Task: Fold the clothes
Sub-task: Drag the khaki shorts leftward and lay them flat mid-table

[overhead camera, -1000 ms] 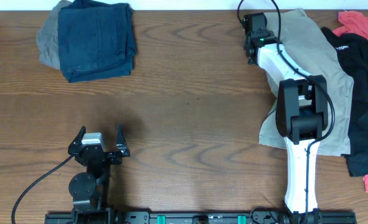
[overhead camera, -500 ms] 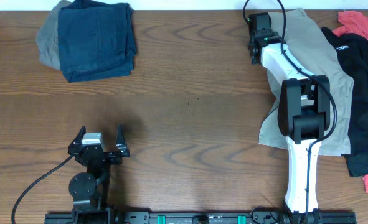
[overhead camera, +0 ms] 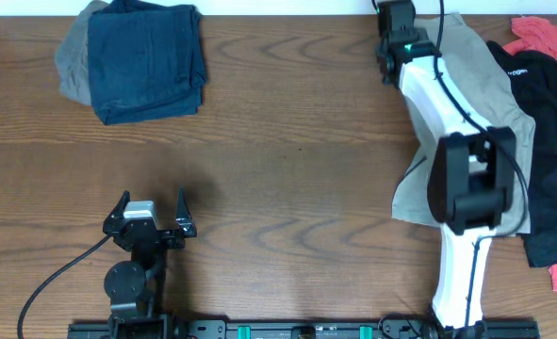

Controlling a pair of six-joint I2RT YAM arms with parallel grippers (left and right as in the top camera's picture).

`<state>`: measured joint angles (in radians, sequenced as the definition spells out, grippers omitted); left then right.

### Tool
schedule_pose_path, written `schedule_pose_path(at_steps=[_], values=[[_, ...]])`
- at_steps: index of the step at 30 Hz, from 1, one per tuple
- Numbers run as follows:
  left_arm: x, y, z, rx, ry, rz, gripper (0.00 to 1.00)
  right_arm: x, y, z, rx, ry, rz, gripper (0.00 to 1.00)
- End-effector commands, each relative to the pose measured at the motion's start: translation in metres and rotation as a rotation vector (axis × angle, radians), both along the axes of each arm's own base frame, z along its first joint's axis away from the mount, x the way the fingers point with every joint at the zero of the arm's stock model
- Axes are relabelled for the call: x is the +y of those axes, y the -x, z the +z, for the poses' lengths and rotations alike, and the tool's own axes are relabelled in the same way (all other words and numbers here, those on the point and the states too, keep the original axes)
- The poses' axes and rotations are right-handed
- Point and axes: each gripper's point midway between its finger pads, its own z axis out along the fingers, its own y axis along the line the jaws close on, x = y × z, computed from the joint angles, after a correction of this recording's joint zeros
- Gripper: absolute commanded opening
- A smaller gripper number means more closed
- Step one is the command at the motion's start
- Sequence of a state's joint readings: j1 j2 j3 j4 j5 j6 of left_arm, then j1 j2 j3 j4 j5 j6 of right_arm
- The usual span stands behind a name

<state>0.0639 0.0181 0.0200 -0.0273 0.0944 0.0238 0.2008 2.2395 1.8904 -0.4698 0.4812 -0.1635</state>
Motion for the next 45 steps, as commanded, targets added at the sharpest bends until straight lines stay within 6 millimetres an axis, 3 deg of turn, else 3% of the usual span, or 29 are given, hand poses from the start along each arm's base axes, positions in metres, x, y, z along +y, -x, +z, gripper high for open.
schedule_pose_path(at_steps=[1,6,14,15,19,23,26,29,31,34,35,36,37,39,40,45], values=[[-0.001,0.001,-0.016,0.05,-0.001,-0.006,0.98,0.061,0.008,0.049,-0.064,-0.129,0.152,0.01],[-0.001,0.001,-0.016,0.05,-0.001,-0.006,0.98,0.141,0.038,0.042,0.024,-0.224,0.355,0.01],[-0.001,0.001,-0.016,0.05,-0.001,-0.006,0.98,0.259,0.117,0.018,0.235,-0.36,0.638,0.01],[-0.001,0.001,-0.016,0.05,-0.001,-0.006,0.98,0.282,0.138,0.016,0.279,-0.39,0.705,0.01],[-0.001,0.001,-0.016,0.05,-0.001,-0.006,0.98,0.338,0.201,0.012,0.42,-0.488,0.908,0.01],[-0.001,0.001,-0.016,0.05,-0.001,-0.006,0.98,0.373,0.266,0.012,0.573,-0.569,1.086,0.01],[-0.001,0.001,-0.016,0.05,-0.001,-0.006,0.98,0.389,0.303,0.012,0.657,-0.599,1.151,0.01],[-0.001,0.001,-0.016,0.05,-0.001,-0.006,0.98,0.395,0.319,0.012,0.683,-0.586,1.174,0.01],[-0.001,0.001,-0.016,0.05,-0.001,-0.006,0.98,0.394,0.318,0.013,0.669,-0.563,1.161,0.01],[-0.001,0.001,-0.016,0.05,-0.001,-0.006,0.98,0.372,0.29,0.011,0.602,-0.464,1.023,0.24],[-0.001,0.001,-0.016,0.05,-0.001,-0.006,0.98,0.359,0.276,0.013,0.567,-0.425,0.958,0.38],[-0.001,0.001,-0.016,0.05,-0.001,-0.006,0.98,0.347,0.263,0.016,0.535,-0.398,0.903,0.63],[-0.001,0.001,-0.016,0.05,-0.001,-0.006,0.98,0.332,0.249,0.022,0.498,-0.372,0.838,0.77],[-0.001,0.001,-0.016,0.05,-0.001,-0.006,0.98,0.3,0.223,0.036,0.432,-0.348,0.721,0.94],[-0.001,0.001,-0.016,0.05,-0.001,-0.006,0.98,0.281,0.21,0.045,0.402,-0.345,0.664,0.99],[-0.001,0.001,-0.016,0.05,-0.001,-0.006,0.98,0.179,0.154,0.073,0.298,-0.354,0.416,0.99]])
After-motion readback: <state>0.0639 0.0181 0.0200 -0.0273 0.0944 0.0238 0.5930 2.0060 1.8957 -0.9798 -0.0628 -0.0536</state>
